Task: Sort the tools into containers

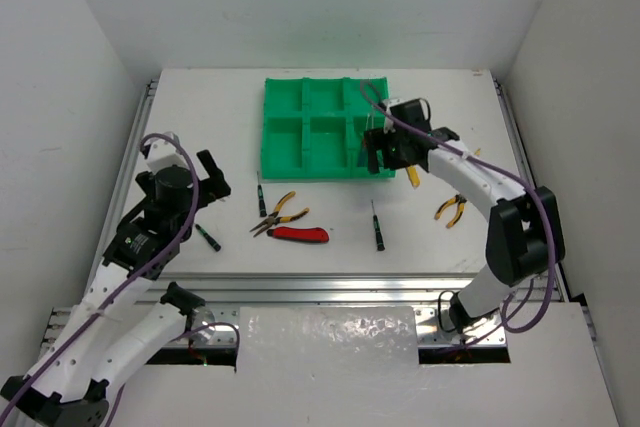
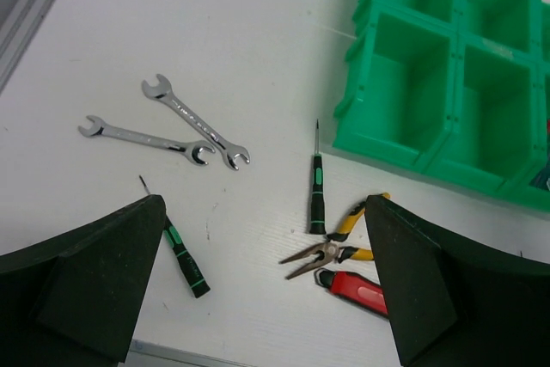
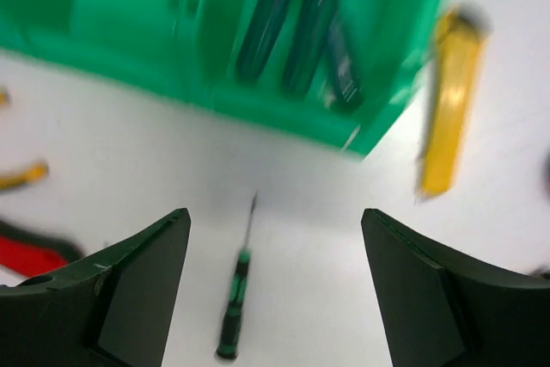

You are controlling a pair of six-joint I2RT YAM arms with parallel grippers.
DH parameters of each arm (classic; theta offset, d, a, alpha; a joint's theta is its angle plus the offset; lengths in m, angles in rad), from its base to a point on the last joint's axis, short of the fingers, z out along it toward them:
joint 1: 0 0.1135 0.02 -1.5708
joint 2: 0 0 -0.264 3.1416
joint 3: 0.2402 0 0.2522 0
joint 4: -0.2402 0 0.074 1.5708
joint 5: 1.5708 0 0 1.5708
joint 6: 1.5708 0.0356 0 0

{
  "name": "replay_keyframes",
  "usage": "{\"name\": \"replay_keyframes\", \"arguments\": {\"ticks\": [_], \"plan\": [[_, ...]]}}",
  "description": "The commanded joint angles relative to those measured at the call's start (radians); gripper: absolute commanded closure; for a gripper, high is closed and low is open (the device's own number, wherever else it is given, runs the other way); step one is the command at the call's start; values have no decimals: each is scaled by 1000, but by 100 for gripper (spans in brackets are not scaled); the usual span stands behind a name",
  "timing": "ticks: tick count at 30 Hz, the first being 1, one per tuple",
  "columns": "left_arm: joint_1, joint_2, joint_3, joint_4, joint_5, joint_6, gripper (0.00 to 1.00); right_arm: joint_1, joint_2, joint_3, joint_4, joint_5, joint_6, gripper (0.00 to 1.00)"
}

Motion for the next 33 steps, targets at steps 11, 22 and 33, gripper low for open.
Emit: {"name": "replay_keyframes", "arguments": {"ticks": [11,22,33], "plan": [[0,0,-13,46,30,4,0,258,-49,-245,-109,156,236,34],[0,0,-16,59,60,16,0,271,17,-320,-68,97,251,56],[0,5,-21,66,76,26,0,271,43,-304,-63,69,262,96]]}}
